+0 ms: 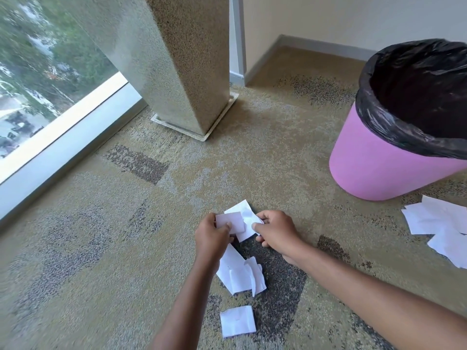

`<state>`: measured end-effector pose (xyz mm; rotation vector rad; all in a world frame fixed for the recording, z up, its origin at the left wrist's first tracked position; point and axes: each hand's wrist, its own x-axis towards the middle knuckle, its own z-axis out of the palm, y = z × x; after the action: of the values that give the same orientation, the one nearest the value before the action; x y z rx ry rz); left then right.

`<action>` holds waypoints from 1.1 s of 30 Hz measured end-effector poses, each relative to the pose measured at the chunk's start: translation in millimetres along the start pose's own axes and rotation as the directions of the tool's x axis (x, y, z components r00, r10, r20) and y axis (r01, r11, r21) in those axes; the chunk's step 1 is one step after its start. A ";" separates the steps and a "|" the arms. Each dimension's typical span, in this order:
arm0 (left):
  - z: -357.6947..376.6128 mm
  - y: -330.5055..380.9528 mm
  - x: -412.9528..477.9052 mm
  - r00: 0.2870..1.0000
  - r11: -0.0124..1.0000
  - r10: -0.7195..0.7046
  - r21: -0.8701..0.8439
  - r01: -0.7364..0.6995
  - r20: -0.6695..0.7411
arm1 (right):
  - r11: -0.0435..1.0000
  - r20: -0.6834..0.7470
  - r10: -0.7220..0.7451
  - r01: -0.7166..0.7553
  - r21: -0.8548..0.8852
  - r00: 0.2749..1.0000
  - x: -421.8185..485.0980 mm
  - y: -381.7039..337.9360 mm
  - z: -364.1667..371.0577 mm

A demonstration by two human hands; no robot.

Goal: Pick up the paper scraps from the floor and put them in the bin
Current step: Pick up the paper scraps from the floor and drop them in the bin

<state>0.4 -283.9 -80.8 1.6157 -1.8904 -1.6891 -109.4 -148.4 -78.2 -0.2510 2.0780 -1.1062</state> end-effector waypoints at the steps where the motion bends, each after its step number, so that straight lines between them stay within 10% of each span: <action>1: 0.4 -0.1 0.2 1.000 1.000 -0.015 -0.022 0.015 0.009 | 1.000 0.001 0.001 -0.001 0.008 1.000 0.7 0.2 0.1; 16: 32.6 104.0 -57.0 0.923 0.812 0.162 -0.578 0.077 0.350 | 0.926 -0.168 -0.276 0.308 0.216 0.946 -52.1 -68.6 -100.8; 26: 84.3 230.3 -126.3 0.782 0.726 0.556 -0.622 -0.293 0.281 | 0.820 -0.471 -0.495 0.572 0.024 0.730 -107.6 -120.9 -219.9; 33: 137.1 288.5 -150.9 0.760 0.816 0.530 -0.469 -0.338 0.375 | 0.842 -0.642 -0.499 0.500 -0.200 0.583 -99.7 -124.3 -285.2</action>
<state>-203.1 -143.2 171.3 0.5484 -1.7749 -2.1817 -260.1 4.2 168.2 -0.5268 2.7496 -1.7446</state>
